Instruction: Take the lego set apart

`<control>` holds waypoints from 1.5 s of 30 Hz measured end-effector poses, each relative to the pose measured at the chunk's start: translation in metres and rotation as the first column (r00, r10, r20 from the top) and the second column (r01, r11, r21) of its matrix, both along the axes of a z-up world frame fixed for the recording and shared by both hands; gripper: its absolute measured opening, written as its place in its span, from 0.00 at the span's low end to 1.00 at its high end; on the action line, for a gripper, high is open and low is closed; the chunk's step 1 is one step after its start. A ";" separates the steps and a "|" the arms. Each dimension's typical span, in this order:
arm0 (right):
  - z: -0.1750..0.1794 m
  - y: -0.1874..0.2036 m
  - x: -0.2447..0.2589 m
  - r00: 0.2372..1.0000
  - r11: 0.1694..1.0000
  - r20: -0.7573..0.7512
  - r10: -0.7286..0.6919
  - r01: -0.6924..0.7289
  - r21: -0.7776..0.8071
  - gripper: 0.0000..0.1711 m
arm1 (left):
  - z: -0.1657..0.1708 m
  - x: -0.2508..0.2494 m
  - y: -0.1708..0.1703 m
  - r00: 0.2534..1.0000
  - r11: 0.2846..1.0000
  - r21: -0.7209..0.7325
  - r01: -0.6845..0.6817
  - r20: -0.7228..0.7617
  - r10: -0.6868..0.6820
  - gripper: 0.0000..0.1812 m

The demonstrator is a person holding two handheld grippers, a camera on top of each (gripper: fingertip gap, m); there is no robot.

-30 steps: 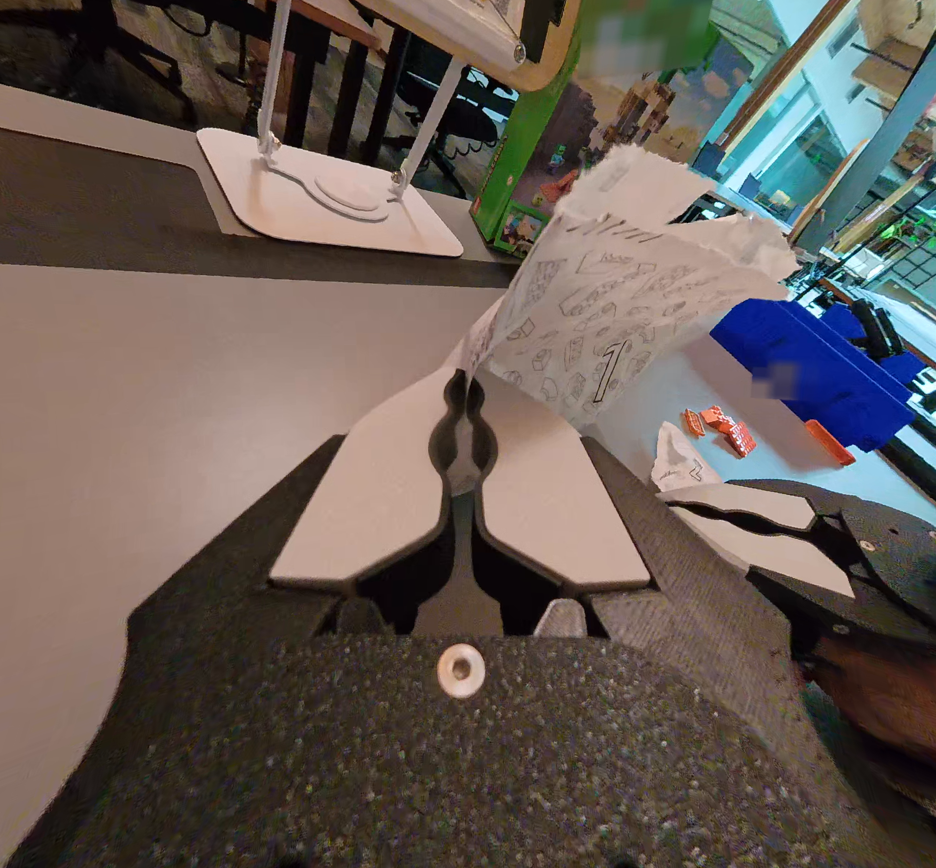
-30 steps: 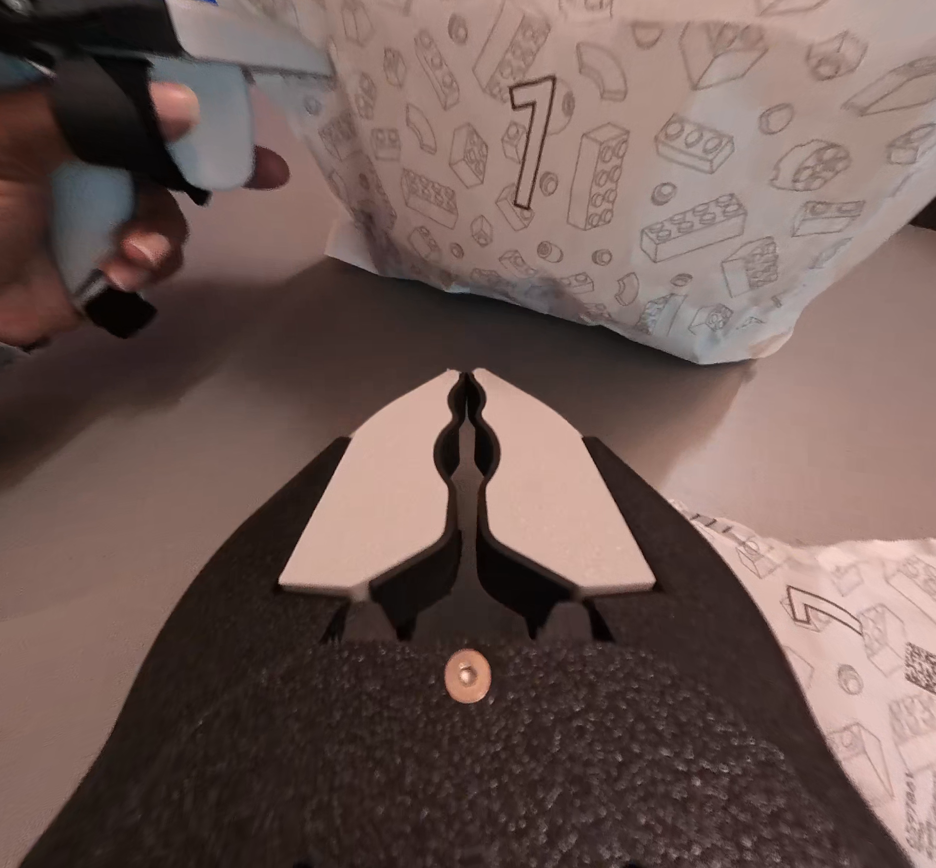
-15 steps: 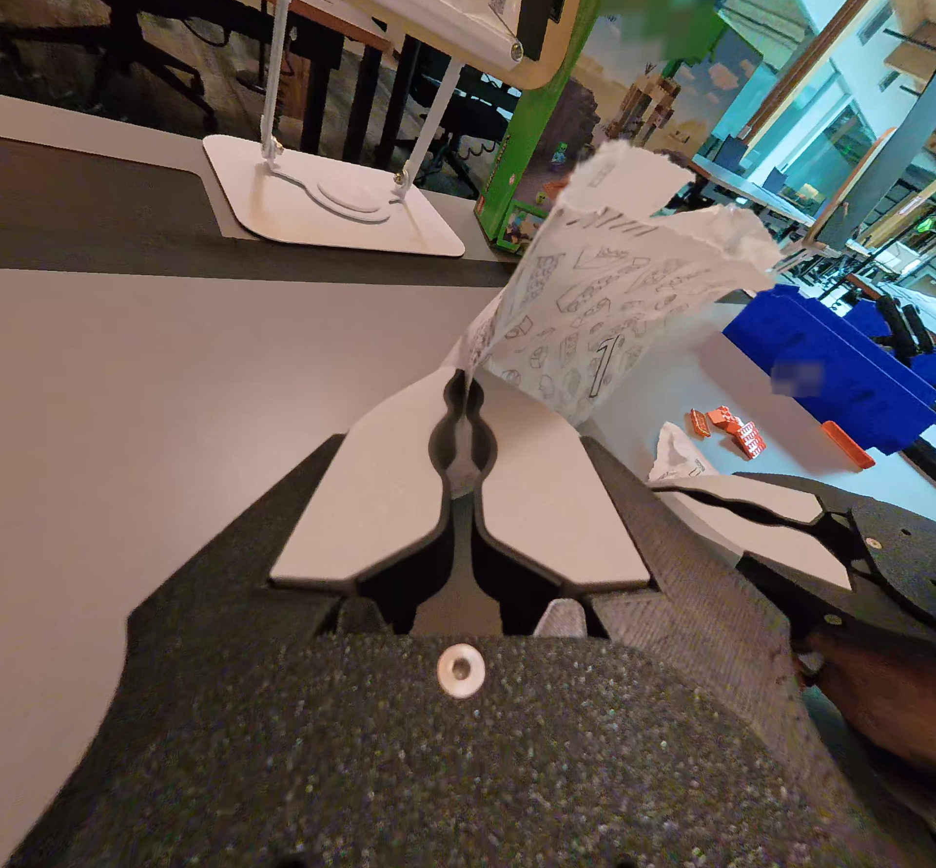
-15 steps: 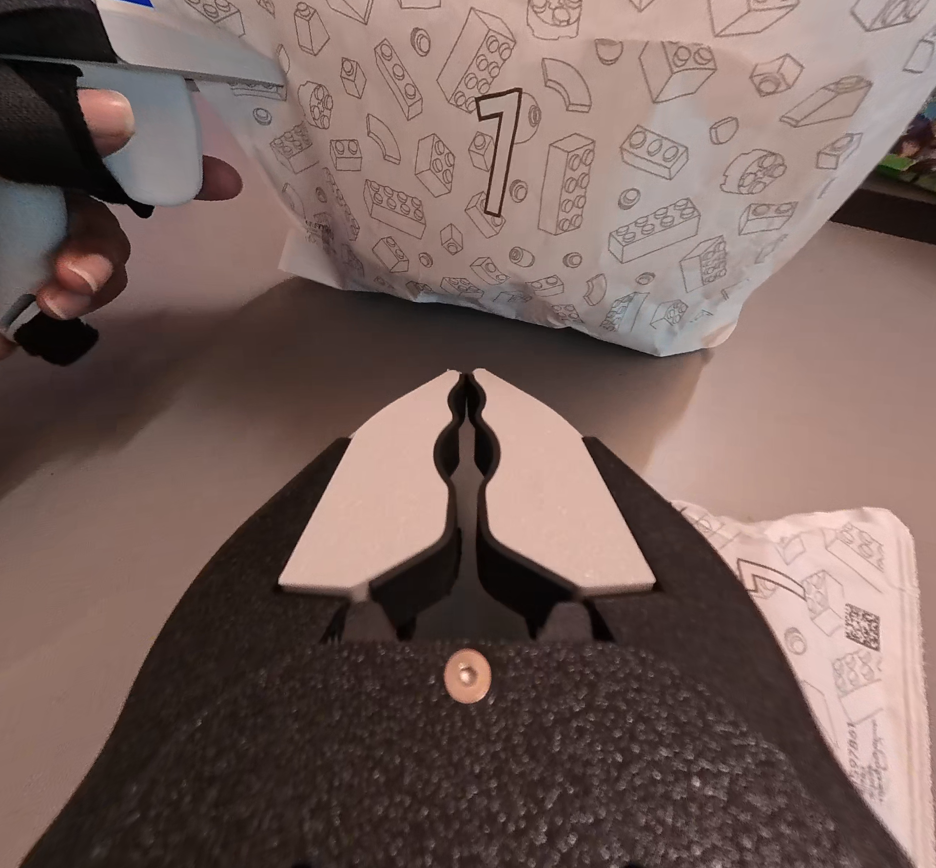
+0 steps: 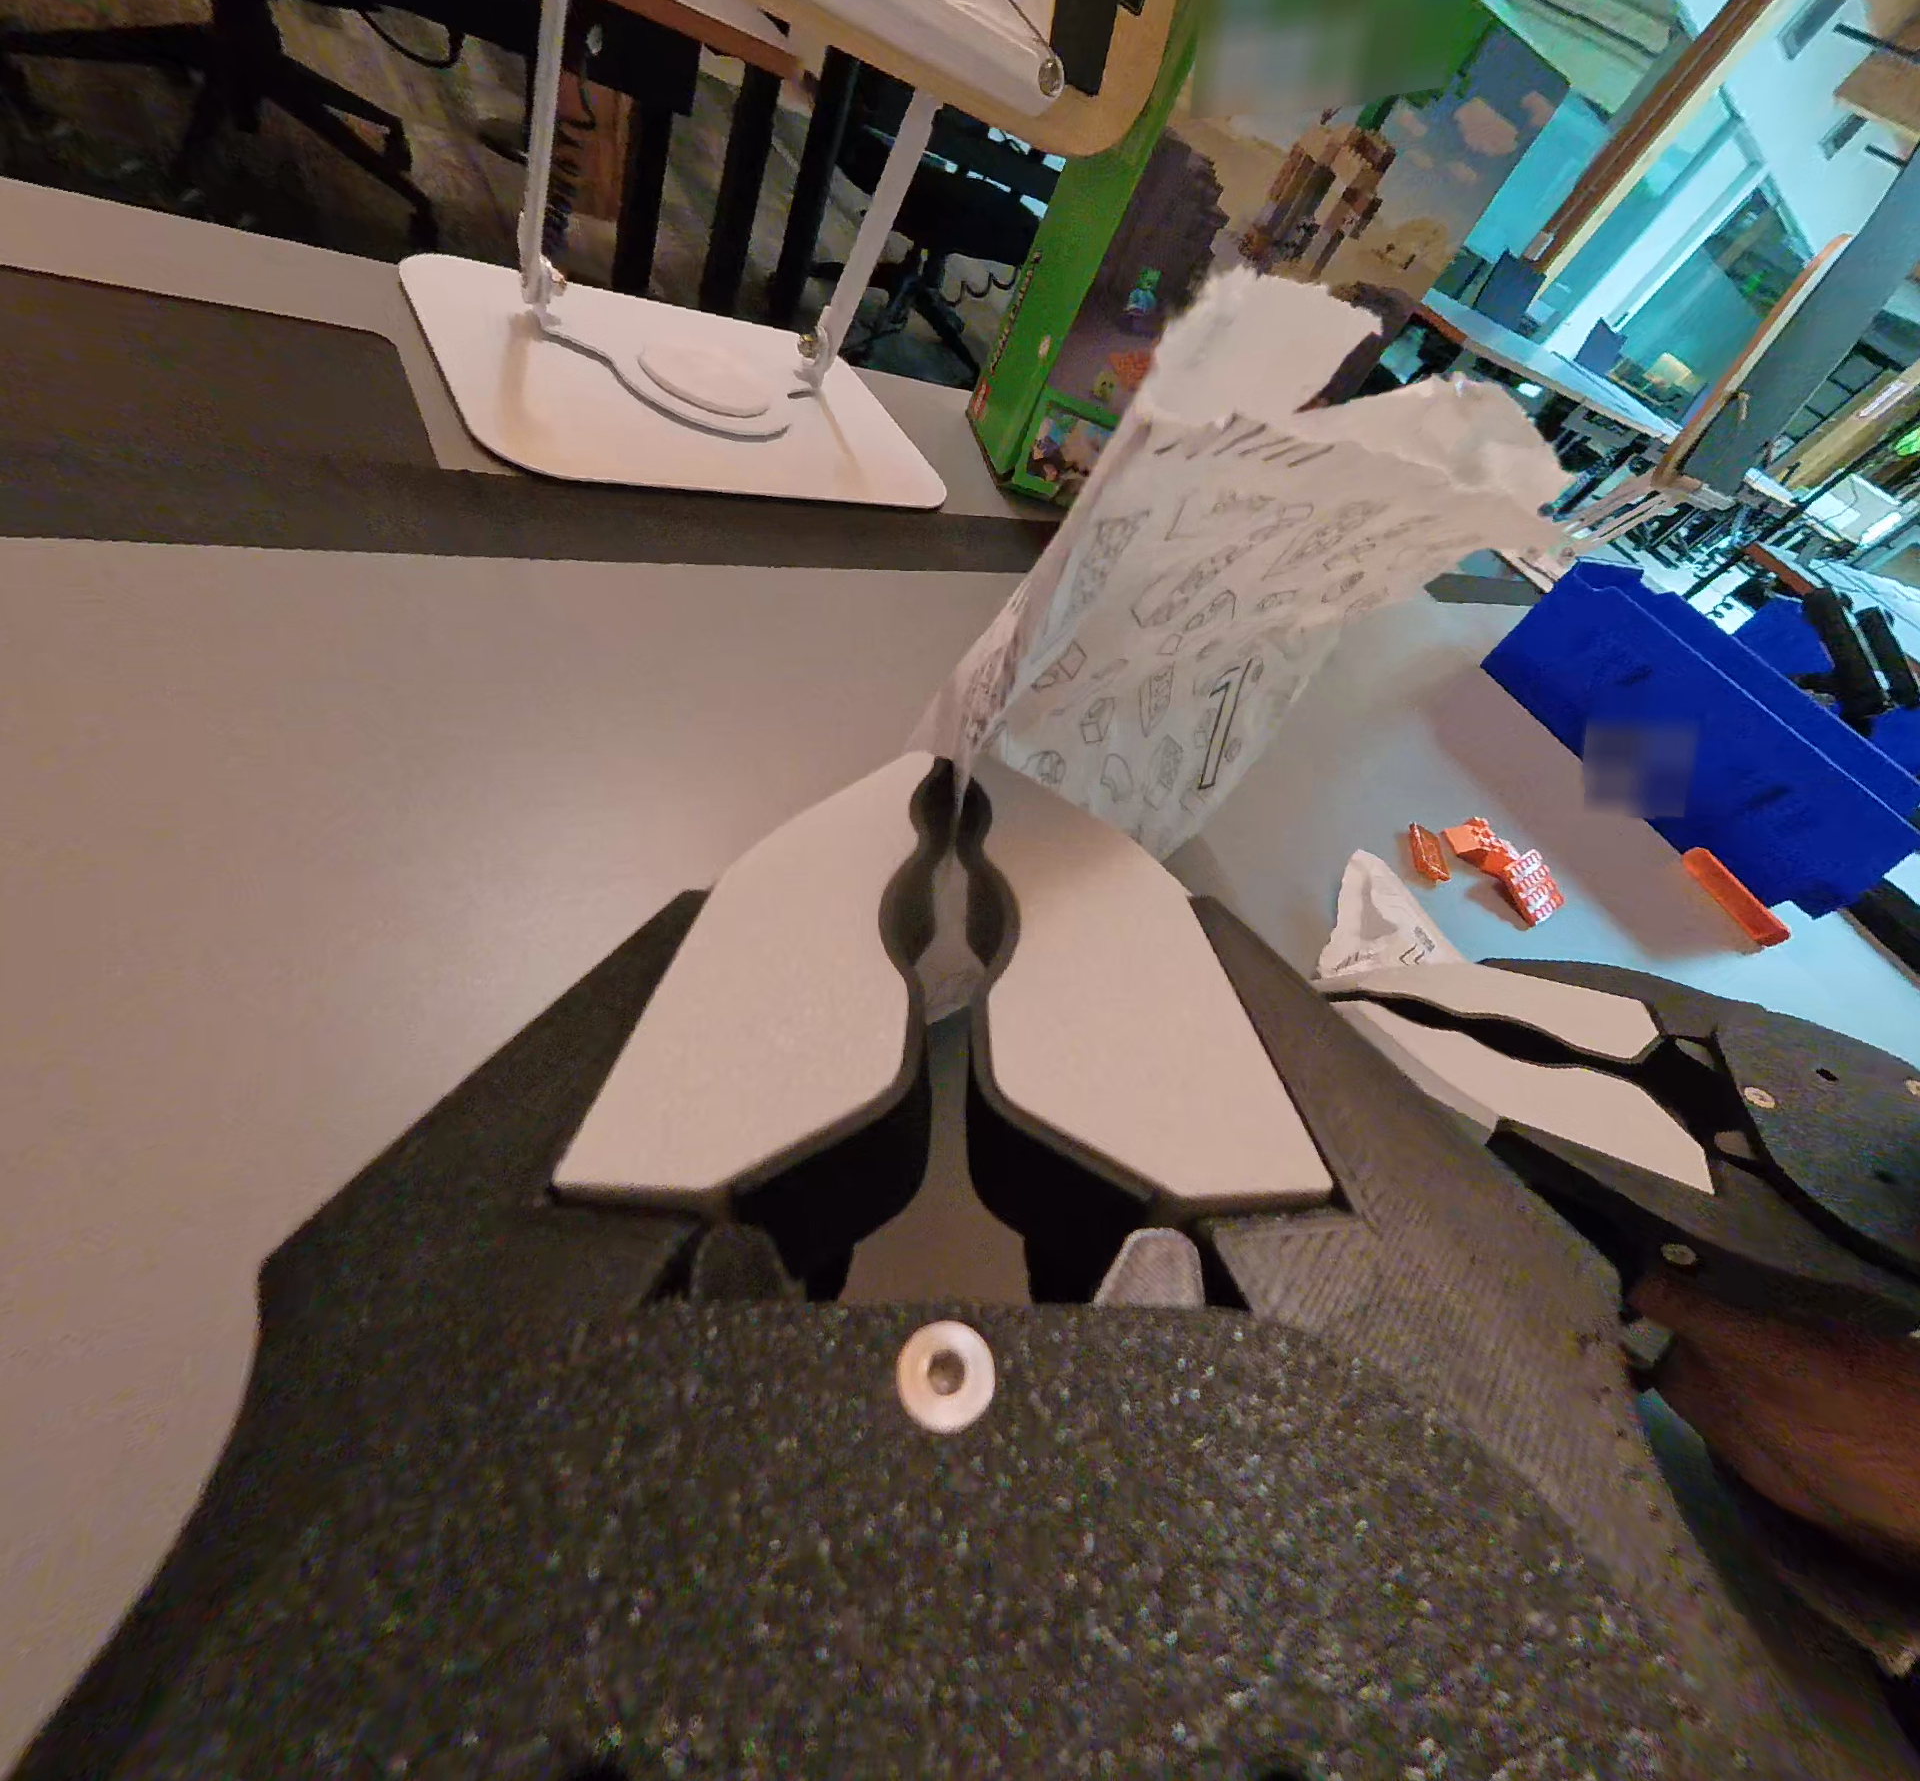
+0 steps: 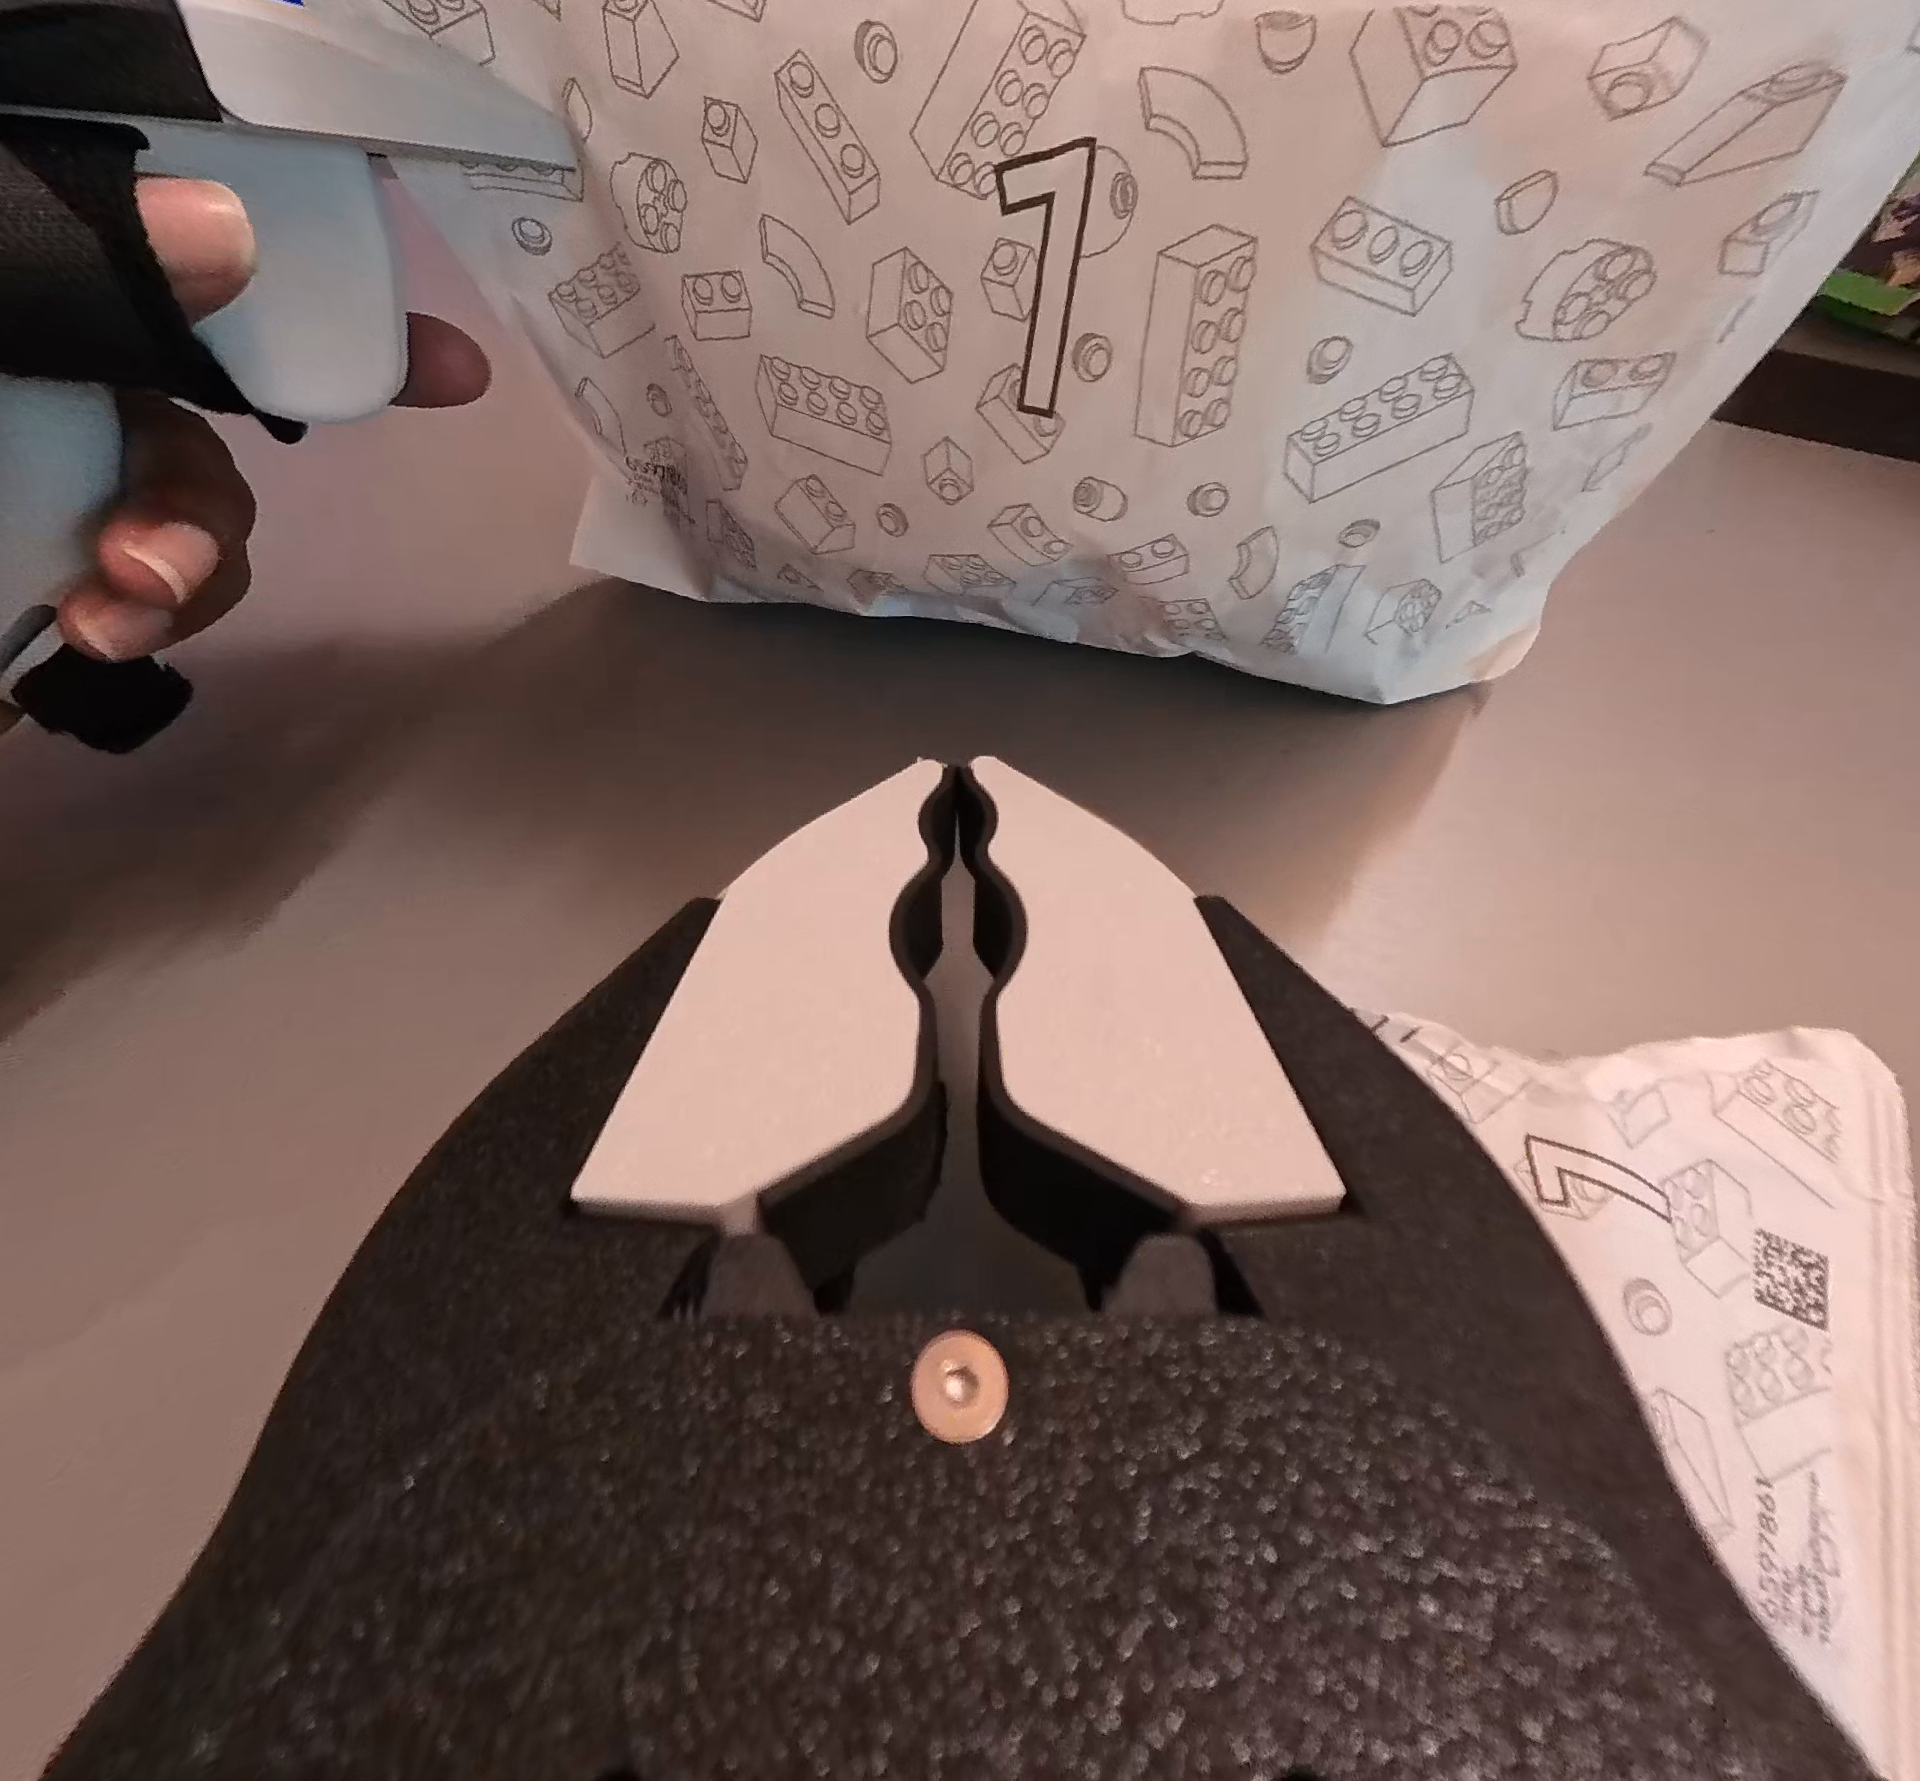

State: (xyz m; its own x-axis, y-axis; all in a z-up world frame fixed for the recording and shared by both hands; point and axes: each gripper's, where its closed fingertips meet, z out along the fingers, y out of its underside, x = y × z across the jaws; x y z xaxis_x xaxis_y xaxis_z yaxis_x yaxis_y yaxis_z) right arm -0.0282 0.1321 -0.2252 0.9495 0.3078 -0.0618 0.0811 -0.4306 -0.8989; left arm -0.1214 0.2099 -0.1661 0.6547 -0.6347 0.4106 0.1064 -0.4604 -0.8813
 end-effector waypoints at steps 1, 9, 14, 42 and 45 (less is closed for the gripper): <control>-0.001 0.000 0.000 1.000 1.000 -0.003 0.001 -0.001 -0.006 0.00 | 0.000 0.001 -0.002 1.000 1.000 -0.001 0.004 -0.001 -0.004 0.00; -0.005 -0.002 0.001 1.000 0.999 -0.019 0.000 -0.001 -0.040 0.00 | 0.001 0.008 -0.018 0.999 0.999 -0.009 0.051 0.011 -0.051 0.00; -0.008 -0.004 0.002 1.000 0.998 -0.023 0.001 -0.002 -0.059 0.00 | 0.000 0.007 -0.021 0.997 0.997 -0.025 0.075 0.037 -0.074 0.00; -0.016 -0.009 -0.003 1.000 0.994 -0.001 0.027 -0.027 -0.105 0.00 | -0.001 0.005 -0.015 0.904 0.920 -0.239 0.311 0.372 -0.209 0.00; -0.015 -0.009 -0.003 1.000 0.994 0.000 0.030 -0.030 -0.103 0.00 | -0.001 0.005 -0.014 0.905 0.921 -0.239 0.309 0.370 -0.208 0.00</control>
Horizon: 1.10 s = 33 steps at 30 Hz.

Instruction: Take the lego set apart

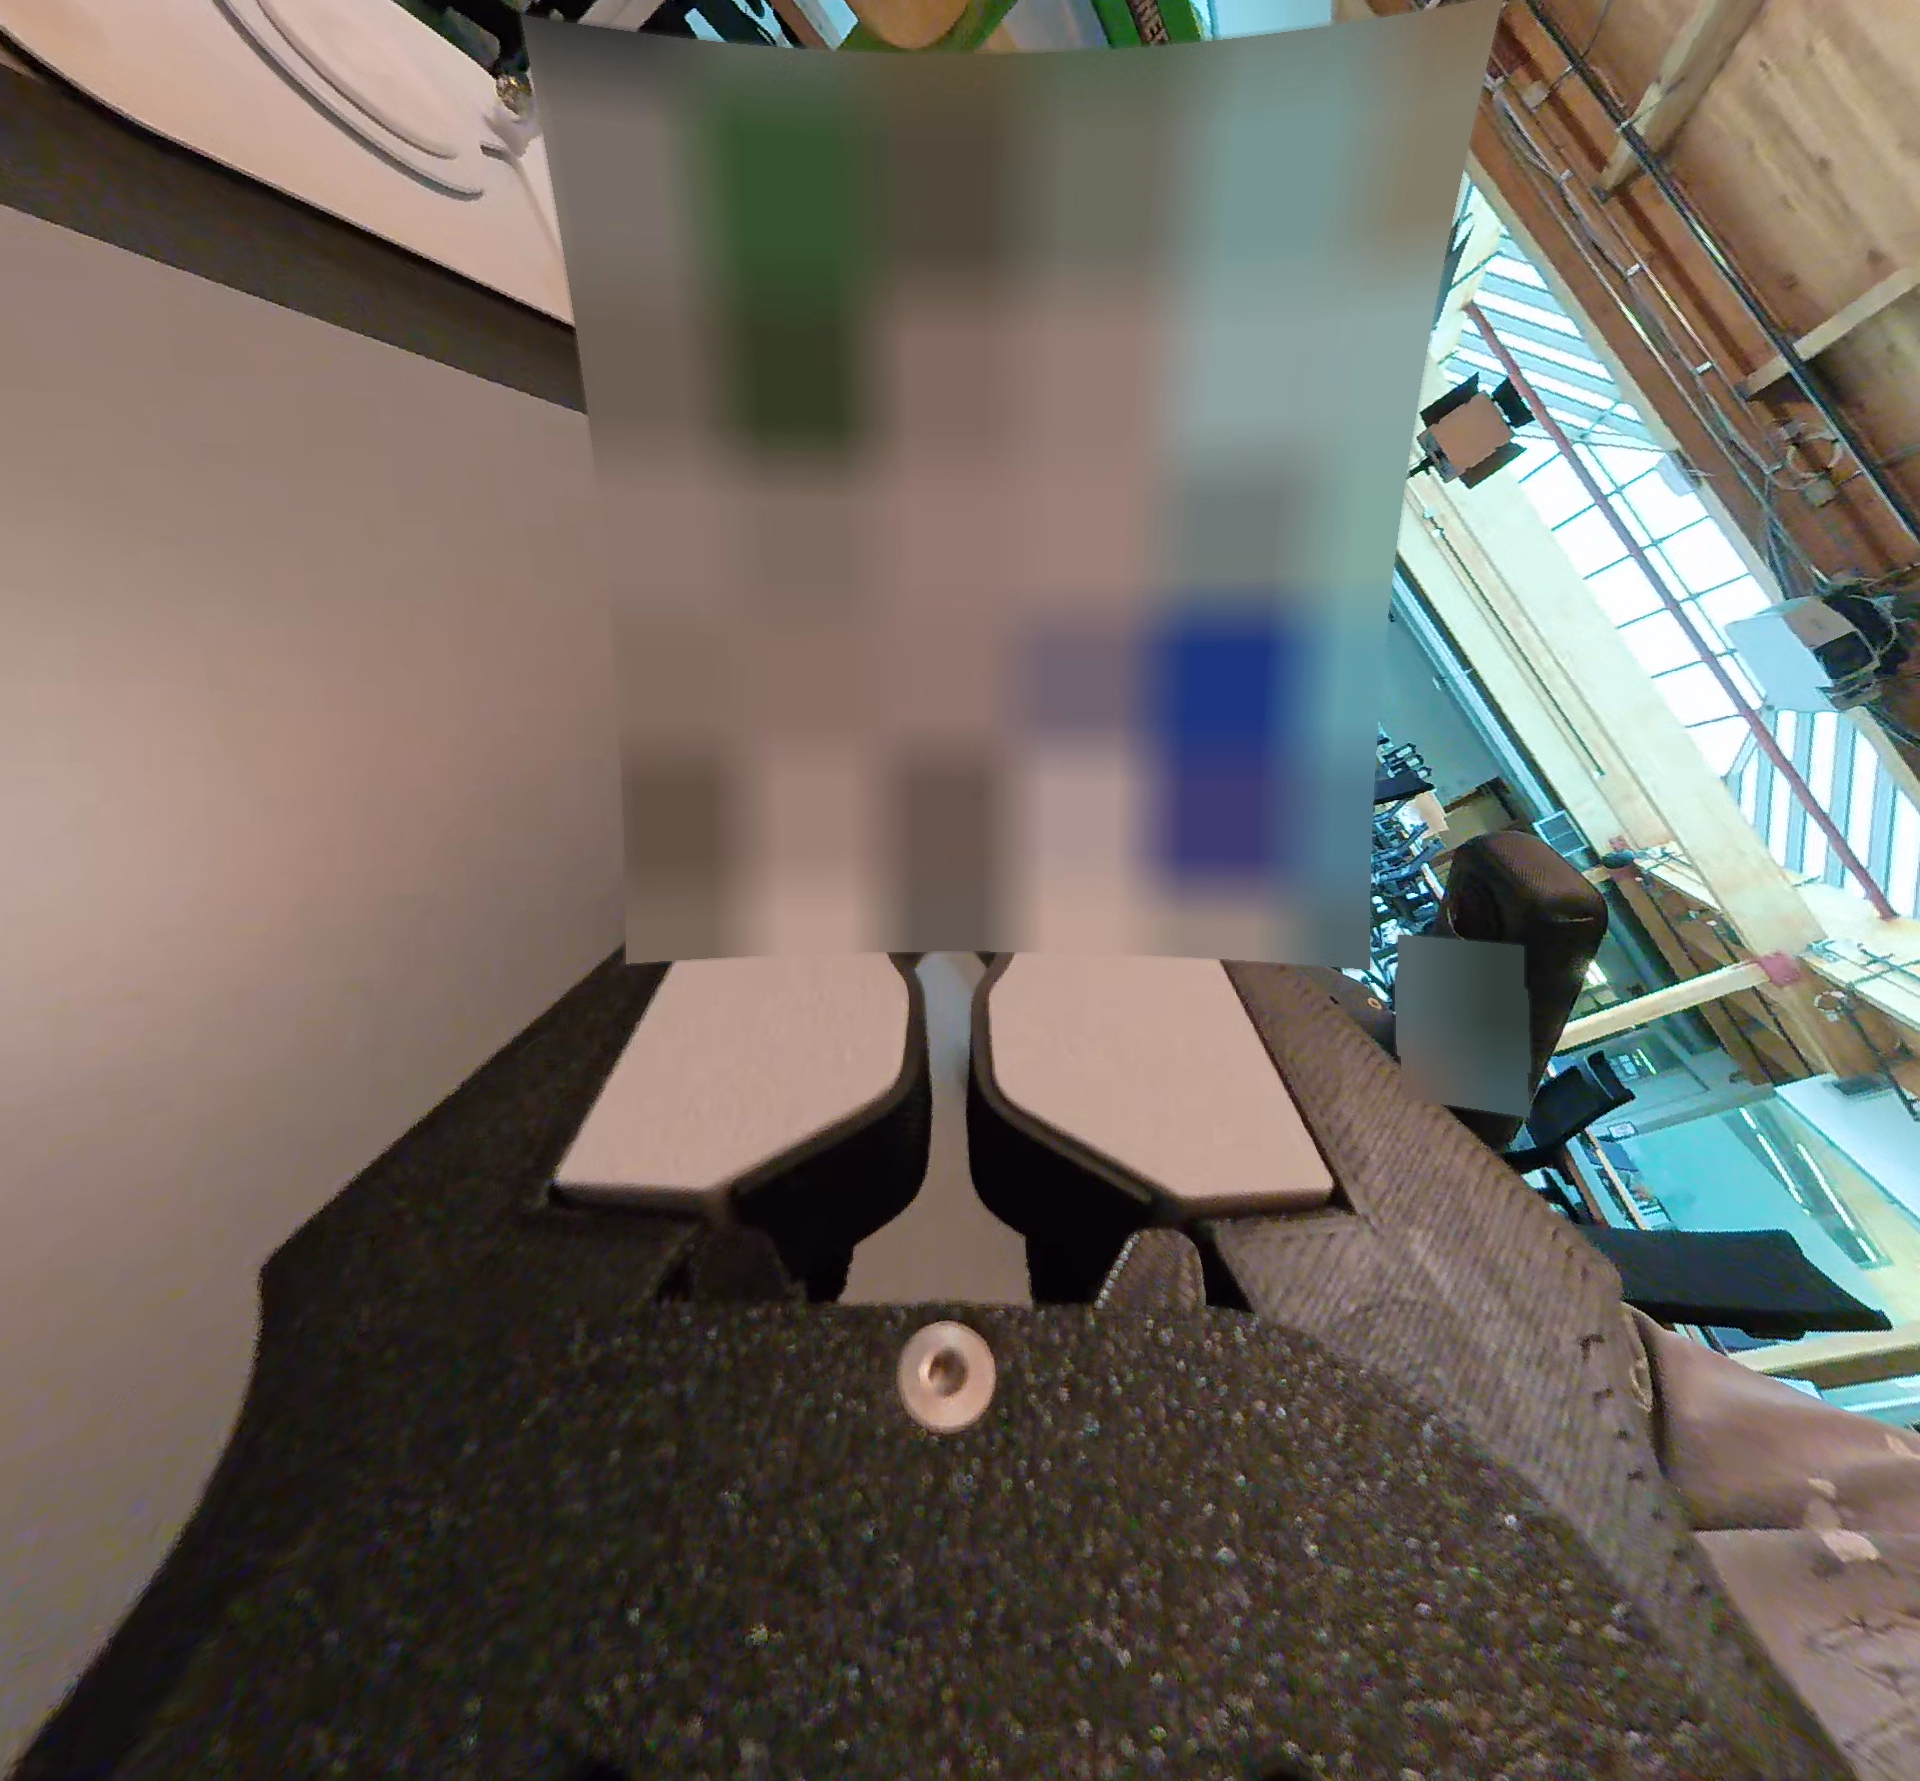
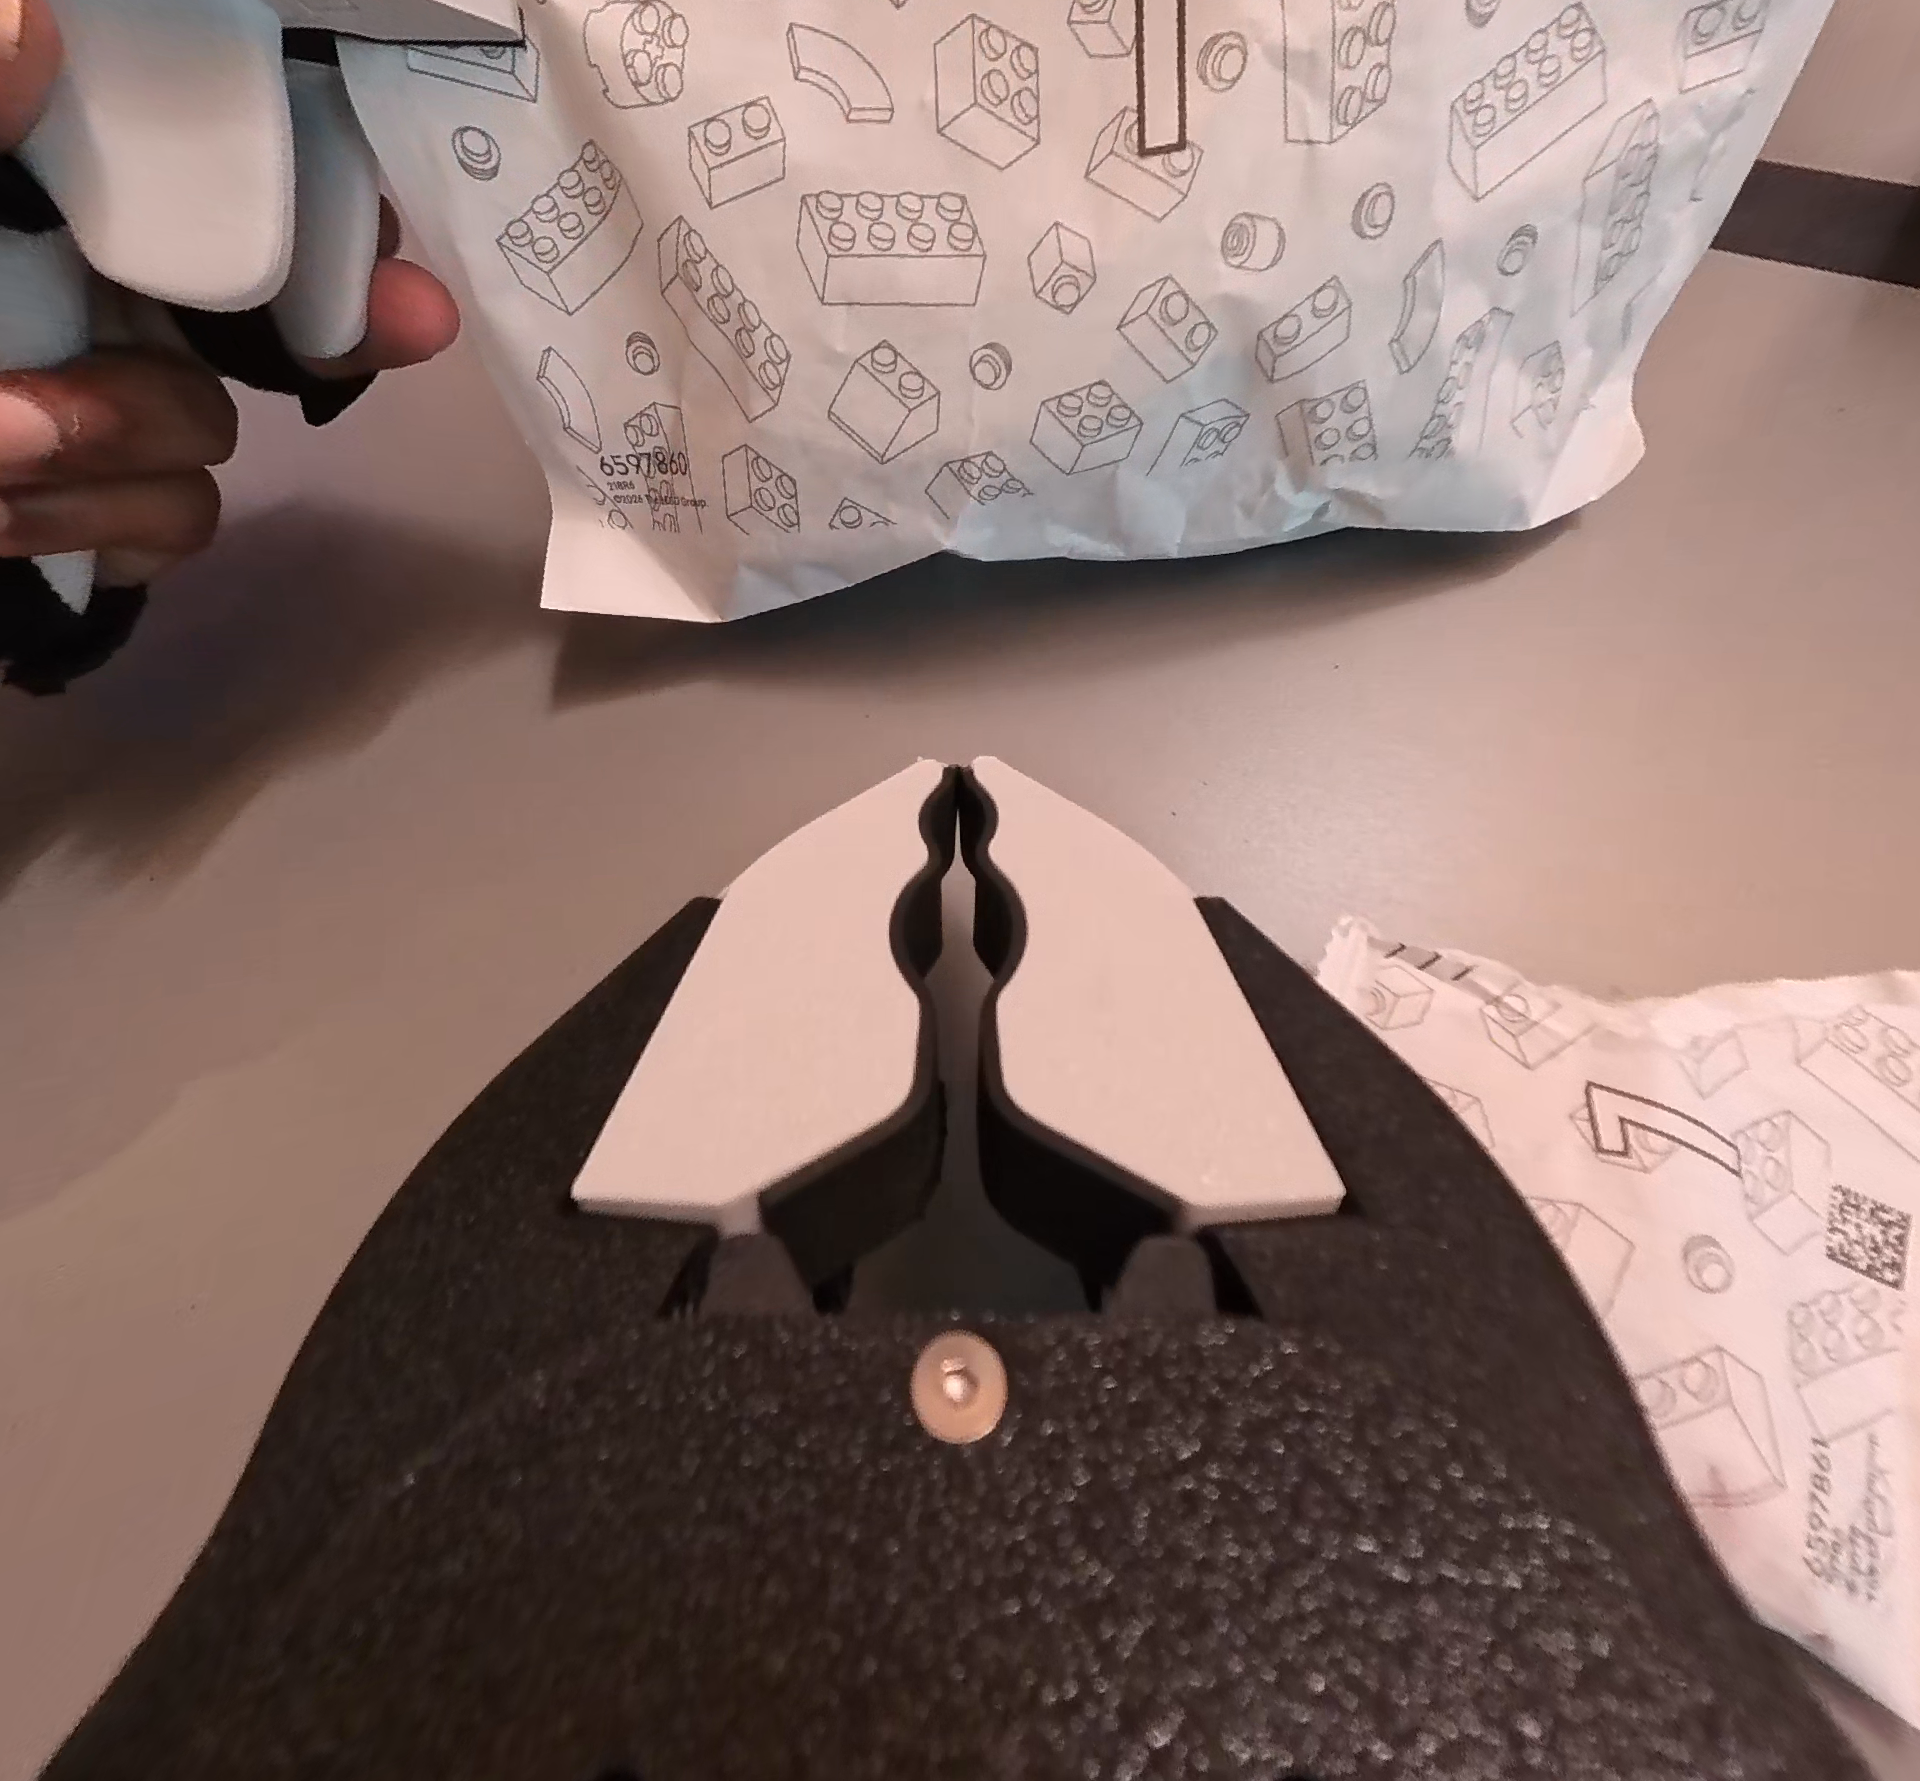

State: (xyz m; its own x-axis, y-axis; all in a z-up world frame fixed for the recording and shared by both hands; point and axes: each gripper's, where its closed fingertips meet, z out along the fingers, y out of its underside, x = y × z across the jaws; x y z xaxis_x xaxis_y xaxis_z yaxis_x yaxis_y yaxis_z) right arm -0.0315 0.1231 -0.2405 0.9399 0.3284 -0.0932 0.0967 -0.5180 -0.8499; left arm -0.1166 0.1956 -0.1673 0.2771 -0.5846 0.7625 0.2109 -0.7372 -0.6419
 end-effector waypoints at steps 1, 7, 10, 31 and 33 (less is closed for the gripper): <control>0.000 0.000 0.000 1.000 1.000 0.000 0.000 0.000 0.001 0.00 | 0.000 0.000 0.000 1.000 1.000 0.000 0.002 0.000 -0.002 0.00; 0.029 -0.001 0.007 0.999 0.997 -0.032 0.019 -0.017 0.073 0.00 | 0.000 0.001 -0.002 1.000 1.000 -0.001 0.014 0.001 -0.014 0.00; 0.085 0.000 0.044 0.994 0.981 -0.087 0.068 -0.051 0.188 0.00 | 0.001 0.002 -0.004 0.999 0.999 0.016 0.033 -0.005 -0.033 0.00; -0.024 -0.082 0.144 0.929 0.917 0.265 0.257 -0.148 -0.370 0.00 | 0.001 0.002 -0.009 0.997 0.995 0.055 0.083 -0.002 -0.083 0.00; -0.024 -0.081 0.150 0.898 0.899 0.302 0.320 -0.187 -0.395 0.00 | 0.001 0.002 -0.009 0.996 0.995 0.051 0.086 0.006 -0.086 0.00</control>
